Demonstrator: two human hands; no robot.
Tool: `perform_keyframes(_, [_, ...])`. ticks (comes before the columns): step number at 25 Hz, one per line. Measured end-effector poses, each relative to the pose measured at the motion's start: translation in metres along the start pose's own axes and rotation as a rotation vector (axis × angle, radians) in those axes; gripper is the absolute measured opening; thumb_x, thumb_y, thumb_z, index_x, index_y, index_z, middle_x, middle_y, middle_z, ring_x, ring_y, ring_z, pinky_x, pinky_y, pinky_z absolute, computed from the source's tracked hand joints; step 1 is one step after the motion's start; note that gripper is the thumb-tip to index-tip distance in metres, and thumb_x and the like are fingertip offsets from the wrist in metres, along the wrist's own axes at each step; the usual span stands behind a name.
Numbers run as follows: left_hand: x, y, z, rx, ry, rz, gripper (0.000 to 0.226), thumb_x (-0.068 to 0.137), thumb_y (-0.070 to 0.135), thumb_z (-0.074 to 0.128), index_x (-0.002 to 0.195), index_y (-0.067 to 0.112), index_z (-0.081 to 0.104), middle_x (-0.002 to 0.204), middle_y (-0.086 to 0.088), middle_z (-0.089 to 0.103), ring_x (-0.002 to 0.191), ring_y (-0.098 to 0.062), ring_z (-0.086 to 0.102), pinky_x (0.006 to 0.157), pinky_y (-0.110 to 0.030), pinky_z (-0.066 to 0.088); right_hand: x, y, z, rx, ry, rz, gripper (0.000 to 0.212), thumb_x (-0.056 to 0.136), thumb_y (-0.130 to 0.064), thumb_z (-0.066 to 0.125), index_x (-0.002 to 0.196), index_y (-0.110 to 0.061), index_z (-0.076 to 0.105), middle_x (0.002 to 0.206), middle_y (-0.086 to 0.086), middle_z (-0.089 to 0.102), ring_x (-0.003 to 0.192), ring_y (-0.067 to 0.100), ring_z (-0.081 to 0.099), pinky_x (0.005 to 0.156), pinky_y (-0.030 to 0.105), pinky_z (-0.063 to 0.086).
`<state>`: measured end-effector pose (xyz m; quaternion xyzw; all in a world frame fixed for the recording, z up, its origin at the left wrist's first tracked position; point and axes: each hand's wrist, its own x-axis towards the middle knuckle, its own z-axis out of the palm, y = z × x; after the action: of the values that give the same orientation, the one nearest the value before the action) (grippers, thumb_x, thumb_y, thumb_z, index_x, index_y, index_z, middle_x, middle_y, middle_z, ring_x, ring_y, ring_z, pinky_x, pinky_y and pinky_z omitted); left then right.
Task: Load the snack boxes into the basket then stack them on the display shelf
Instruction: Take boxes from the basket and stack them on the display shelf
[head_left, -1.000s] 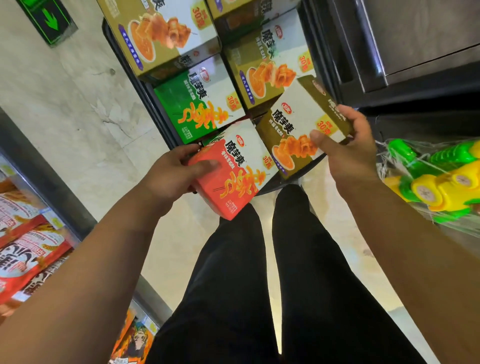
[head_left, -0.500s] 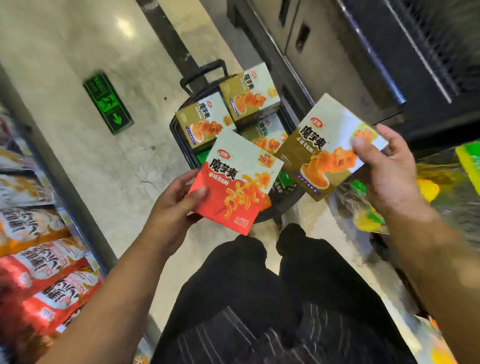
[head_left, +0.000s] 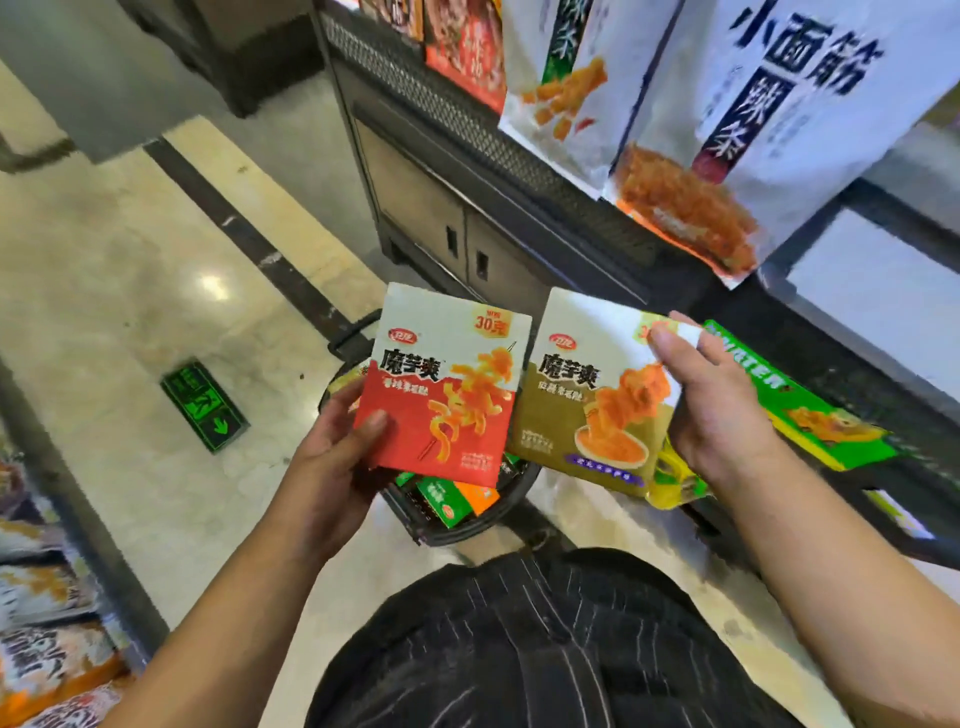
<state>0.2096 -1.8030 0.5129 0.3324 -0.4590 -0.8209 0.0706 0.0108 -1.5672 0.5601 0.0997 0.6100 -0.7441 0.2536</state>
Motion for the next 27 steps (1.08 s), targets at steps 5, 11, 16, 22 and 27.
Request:
perform_keyframes(5, [-0.033,0.002,0.055,0.035,-0.145,0.005,0.104,0.044,0.048,0.095,0.135,0.024,0.052,0.122,-0.009,0.067,0.101,-0.025,0.069,0.074,-0.035,0.058,-0.054,-0.025,-0.045,0.162,-0.007,0.025,0.062,0.076,-0.032,0.068,0.131,-0.006,0.054,0.119,0.019,0.068,0.107,0.038,0.066,0.088,0.058,0.053])
perform_keyframes(11, [-0.073,-0.013,0.128,0.201,-0.250,0.058,0.042,0.073,0.026,0.067,0.114,0.025,0.058,0.114,-0.006,0.070,0.094,-0.025,0.070,0.080,-0.045,0.059,-0.127,-0.051,-0.127,0.261,0.077,-0.013,0.051,0.085,-0.032,0.065,0.130,-0.014,0.052,0.117,0.015,0.070,0.104,0.038,0.068,0.093,0.062,0.049])
perform_keyframes(16, [-0.104,-0.027,0.195,0.319,-0.391,0.118,0.051,0.065,0.031,0.075,0.109,0.012,0.057,0.099,-0.005,0.074,0.085,-0.019,0.071,0.074,-0.033,0.057,-0.185,-0.069,-0.195,0.297,0.176,-0.119,0.027,0.089,-0.027,0.063,0.115,-0.020,0.057,0.112,0.014,0.071,0.101,0.036,0.069,0.088,0.060,0.052])
perform_keyframes(22, [-0.125,-0.039,0.273,0.456,-0.451,0.136,0.071,0.051,0.066,0.081,0.098,0.020,0.056,0.090,-0.005,0.074,0.080,-0.021,0.068,0.086,-0.045,0.050,-0.229,-0.097,-0.258,0.296,0.289,-0.276,0.035,0.091,-0.024,0.064,0.125,-0.020,0.057,0.112,0.012,0.072,0.103,0.034,0.068,0.089,0.055,0.053])
perform_keyframes(27, [-0.137,-0.036,0.332,0.506,-0.536,0.187,0.061,0.070,0.058,0.078,0.111,0.017,0.058,0.099,-0.008,0.075,0.079,-0.021,0.072,0.079,-0.041,0.056,-0.246,-0.122,-0.291,0.257,0.281,-0.358,0.042,0.087,-0.027,0.068,0.125,-0.016,0.054,0.113,0.017,0.071,0.100,0.037,0.069,0.089,0.060,0.052])
